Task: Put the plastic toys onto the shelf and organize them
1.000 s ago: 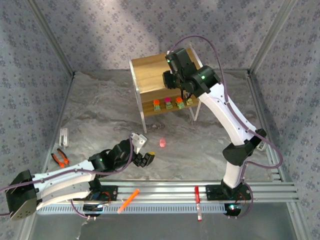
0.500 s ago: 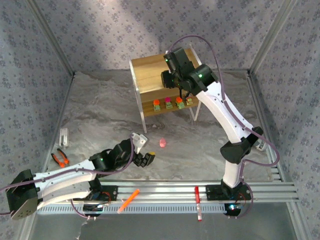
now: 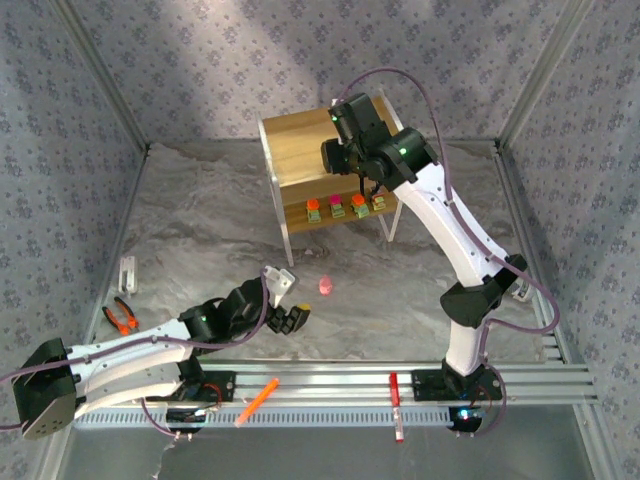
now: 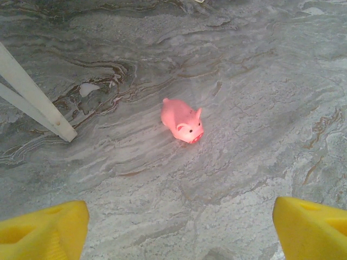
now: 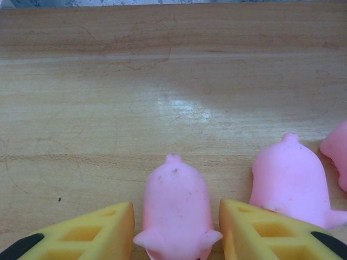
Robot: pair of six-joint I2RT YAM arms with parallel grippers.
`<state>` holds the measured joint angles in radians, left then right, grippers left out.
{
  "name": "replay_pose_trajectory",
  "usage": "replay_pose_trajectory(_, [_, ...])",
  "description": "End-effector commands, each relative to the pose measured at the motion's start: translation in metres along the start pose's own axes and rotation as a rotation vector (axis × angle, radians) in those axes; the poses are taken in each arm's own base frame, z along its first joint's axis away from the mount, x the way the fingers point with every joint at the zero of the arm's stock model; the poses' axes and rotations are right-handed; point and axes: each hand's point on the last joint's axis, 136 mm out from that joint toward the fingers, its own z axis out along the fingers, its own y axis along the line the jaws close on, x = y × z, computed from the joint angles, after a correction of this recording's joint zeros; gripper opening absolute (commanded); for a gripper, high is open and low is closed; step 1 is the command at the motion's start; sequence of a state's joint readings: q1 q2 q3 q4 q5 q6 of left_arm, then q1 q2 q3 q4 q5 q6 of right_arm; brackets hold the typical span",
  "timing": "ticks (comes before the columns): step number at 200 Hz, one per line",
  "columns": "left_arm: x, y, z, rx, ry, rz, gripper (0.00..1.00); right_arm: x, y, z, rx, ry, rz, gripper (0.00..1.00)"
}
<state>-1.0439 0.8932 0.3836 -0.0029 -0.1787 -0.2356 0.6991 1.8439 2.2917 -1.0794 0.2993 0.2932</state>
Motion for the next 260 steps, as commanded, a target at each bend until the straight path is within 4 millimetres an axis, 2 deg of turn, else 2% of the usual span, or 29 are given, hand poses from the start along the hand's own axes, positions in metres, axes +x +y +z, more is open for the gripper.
replay_pose_trajectory(1, [-0.022, -0.007, -0.003, 0.022, -0.048, 0.005, 0.88, -0.007, -0.007, -0.025, 0.009, -0.034, -0.018, 0.48])
replay_pose_trajectory(82, [-0.020, -0.010, 0.000, 0.034, -0.033, 0.008, 0.88, -0.006, -0.013, -0.049, 0.027, -0.069, -0.022, 0.49])
replay_pose_trajectory(136, [-0.016, -0.016, 0.008, 0.058, 0.004, 0.014, 0.88, 0.012, -0.011, -0.069, 0.031, -0.084, -0.031, 0.50])
replay_pose_trajectory(169, [-0.014, -0.020, 0.011, 0.071, 0.019, 0.018, 0.88, 0.039, -0.008, -0.073, 0.032, -0.067, -0.026, 0.49])
replay_pose_trajectory(196, [-0.012, -0.023, 0.015, 0.085, 0.036, 0.022, 0.88, 0.067, -0.006, -0.069, 0.032, -0.036, -0.010, 0.49])
replay_pose_trajectory(260, [-0.011, -0.022, 0.017, 0.078, 0.042, 0.021, 0.88, 0.147, 0.004, -0.029, 0.016, 0.095, 0.052, 0.50])
